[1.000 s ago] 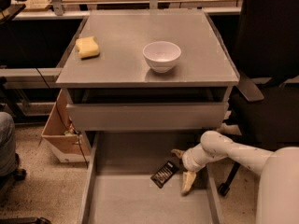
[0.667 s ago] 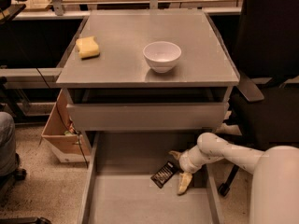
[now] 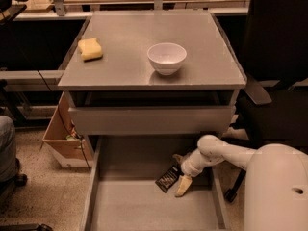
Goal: Pick rxbar chocolate from middle drawer and place on counter
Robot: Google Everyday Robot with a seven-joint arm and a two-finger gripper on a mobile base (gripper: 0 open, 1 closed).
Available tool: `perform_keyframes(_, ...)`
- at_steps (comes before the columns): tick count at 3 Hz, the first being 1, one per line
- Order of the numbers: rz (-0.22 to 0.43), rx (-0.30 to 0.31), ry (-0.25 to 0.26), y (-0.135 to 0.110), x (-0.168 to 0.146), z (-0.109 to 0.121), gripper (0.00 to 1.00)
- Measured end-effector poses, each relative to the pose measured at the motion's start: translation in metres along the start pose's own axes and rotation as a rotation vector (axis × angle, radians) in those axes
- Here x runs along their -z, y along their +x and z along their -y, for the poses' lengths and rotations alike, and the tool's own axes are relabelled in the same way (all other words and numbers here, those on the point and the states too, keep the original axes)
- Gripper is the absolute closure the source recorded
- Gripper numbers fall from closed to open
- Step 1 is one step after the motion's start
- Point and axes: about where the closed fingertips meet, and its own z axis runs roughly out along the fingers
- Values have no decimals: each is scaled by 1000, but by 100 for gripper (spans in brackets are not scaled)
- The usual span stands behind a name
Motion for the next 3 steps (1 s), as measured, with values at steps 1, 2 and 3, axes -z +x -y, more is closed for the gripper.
perform_keyframes(1, 0, 0, 0, -3, 4, 0, 47)
perform_keyframes(2, 0, 0, 0, -7, 12, -1, 70)
perform_keyframes(3, 0, 0, 0, -12, 19, -1, 94)
